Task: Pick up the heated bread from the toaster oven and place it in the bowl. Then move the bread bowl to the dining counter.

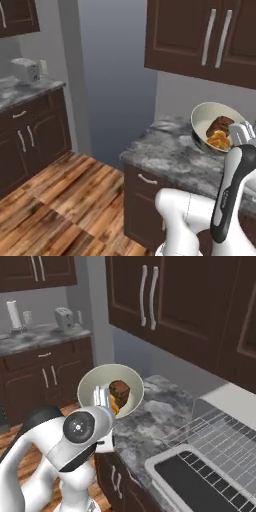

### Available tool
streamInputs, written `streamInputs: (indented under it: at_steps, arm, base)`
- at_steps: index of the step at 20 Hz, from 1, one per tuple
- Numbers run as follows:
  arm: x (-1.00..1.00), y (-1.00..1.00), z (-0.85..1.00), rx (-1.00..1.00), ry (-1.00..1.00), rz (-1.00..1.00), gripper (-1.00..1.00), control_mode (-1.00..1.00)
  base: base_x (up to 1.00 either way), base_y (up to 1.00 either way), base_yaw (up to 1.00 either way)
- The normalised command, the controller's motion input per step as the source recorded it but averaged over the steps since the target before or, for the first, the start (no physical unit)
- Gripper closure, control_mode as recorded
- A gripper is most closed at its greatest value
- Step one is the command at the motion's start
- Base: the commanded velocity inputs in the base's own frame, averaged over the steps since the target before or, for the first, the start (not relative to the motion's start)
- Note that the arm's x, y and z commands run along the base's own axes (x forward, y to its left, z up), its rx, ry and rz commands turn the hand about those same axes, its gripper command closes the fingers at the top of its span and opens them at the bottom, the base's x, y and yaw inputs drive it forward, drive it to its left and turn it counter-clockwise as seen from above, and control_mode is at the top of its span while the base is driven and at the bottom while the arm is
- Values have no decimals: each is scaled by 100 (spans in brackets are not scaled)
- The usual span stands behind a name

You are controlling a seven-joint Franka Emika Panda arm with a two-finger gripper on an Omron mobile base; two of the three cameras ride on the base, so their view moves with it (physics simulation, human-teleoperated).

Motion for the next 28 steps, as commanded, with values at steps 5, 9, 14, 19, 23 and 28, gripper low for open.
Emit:
streamInputs:
  at_steps: [5,9,14,19,23,28]
  arm:
    - [0,0,0,0,0,0,100,100]
    - [0,0,0,0,0,0,100,100]
    - [0,0,0,0,0,0,100,100]
    - [0,0,0,0,0,0,100,100]
    - [0,0,0,0,0,0,100,100]
    - [0,0,0,0,0,0,100,100]
  base:
    - [0,17,98]
    - [0,47,89]
    - [0,46,91]
    - [0,26,98]
    - [0,30,94]
    - [0,31,93]
